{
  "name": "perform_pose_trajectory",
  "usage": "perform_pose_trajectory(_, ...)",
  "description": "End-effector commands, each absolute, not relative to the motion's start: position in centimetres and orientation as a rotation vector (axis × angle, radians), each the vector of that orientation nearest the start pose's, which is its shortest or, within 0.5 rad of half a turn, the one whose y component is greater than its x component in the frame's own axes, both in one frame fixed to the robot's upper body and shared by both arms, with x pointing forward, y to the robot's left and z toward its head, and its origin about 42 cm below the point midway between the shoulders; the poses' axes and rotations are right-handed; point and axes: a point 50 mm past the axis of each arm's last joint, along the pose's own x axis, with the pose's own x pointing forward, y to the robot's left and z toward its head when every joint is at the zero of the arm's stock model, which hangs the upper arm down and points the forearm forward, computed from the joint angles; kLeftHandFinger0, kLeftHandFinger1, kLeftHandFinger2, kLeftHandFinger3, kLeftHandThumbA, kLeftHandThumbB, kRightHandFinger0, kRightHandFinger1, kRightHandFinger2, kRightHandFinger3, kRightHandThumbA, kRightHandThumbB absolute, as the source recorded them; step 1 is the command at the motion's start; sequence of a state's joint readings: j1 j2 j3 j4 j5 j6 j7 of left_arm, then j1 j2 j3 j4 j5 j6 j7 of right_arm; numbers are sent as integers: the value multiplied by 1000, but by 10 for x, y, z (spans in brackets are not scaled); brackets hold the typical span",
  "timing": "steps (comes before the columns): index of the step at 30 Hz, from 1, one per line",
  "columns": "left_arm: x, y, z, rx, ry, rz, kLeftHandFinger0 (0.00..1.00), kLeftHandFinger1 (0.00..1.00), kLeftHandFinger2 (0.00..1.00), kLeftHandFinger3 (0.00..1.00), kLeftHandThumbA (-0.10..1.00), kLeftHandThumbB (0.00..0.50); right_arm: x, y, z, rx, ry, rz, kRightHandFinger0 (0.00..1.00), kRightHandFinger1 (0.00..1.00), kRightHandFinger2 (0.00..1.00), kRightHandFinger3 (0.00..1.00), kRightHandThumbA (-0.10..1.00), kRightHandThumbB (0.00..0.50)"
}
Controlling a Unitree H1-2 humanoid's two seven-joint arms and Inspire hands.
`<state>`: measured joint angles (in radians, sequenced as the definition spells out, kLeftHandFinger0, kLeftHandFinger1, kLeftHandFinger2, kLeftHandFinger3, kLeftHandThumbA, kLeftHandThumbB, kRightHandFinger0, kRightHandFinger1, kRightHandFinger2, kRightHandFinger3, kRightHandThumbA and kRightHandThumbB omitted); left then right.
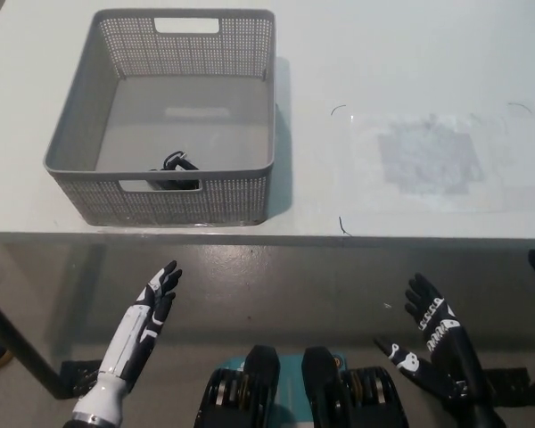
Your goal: Use the right hand to pick up a webcam and put it into a container on the left side
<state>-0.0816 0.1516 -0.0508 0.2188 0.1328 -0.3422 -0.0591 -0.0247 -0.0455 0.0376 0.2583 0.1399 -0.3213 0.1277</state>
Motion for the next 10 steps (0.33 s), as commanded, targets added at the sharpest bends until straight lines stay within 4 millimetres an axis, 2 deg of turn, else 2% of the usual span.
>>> perform_pose_trajectory(1,311,242,93,283,-243,-163,1000,1000,1000,1000,1000,125,295,-208,66,97,-170,164,1000,1000,1000,1000,1000,251)
perform_pose_trajectory(7,308,240,90,300,-186,-178,1000,1000,1000,1000,1000,93,296,-210,63,70,-170,165,1000,1000,1000,1000,1000,212)
perform_pose_trajectory(10,307,240,89,303,-182,-182,1000,1000,1000,1000,1000,95,296,-210,64,71,-169,166,1000,1000,1000,1000,1000,207)
